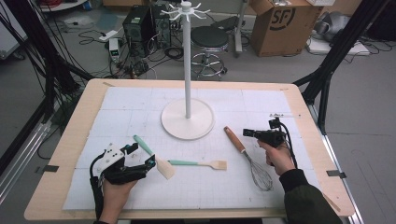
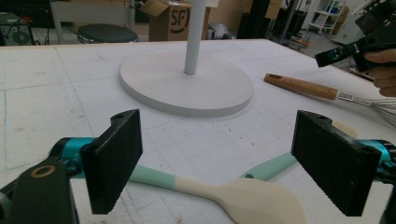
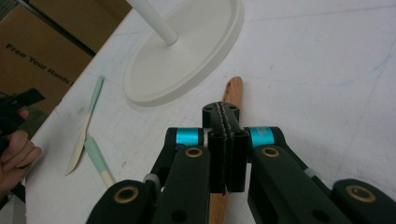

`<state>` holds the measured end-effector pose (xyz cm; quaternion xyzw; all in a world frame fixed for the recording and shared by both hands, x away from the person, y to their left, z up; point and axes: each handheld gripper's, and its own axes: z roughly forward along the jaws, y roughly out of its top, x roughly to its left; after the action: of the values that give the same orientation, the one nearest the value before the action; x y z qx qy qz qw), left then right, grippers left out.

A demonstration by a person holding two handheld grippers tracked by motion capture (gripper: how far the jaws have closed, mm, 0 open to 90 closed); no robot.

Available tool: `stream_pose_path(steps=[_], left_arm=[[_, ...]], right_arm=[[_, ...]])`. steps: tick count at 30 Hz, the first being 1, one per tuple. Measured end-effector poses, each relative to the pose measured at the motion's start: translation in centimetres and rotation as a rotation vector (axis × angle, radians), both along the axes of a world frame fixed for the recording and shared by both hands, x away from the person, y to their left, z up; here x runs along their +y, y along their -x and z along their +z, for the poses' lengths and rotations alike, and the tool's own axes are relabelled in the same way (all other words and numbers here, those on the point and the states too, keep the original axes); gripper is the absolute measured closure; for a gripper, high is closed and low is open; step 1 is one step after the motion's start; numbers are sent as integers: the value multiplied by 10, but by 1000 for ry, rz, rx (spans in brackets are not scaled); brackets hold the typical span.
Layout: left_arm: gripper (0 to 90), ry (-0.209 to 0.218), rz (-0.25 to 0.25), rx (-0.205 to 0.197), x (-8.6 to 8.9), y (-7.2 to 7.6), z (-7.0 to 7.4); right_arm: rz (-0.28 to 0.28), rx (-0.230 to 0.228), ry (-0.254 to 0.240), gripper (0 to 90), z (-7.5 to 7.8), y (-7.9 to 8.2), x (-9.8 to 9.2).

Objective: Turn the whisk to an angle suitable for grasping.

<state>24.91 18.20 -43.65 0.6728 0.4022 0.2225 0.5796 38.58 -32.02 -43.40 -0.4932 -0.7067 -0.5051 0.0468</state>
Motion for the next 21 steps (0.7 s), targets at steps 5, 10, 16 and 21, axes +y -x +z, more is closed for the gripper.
stream_pose_path(steps=[5, 10, 16, 21], left_arm=[[172, 0, 4, -1, 1, -1, 0], [172, -3, -4, -2, 0, -2, 0], [172, 7, 0, -3, 0, -2, 0], [172, 4, -4, -2, 1, -1, 1]], right_arm=[[6, 52, 16, 900, 0, -8, -3], [16, 58, 33, 900, -1, -12, -2], [32, 78, 74, 900, -9, -17, 8], [38, 91, 102, 900, -15, -19, 13]])
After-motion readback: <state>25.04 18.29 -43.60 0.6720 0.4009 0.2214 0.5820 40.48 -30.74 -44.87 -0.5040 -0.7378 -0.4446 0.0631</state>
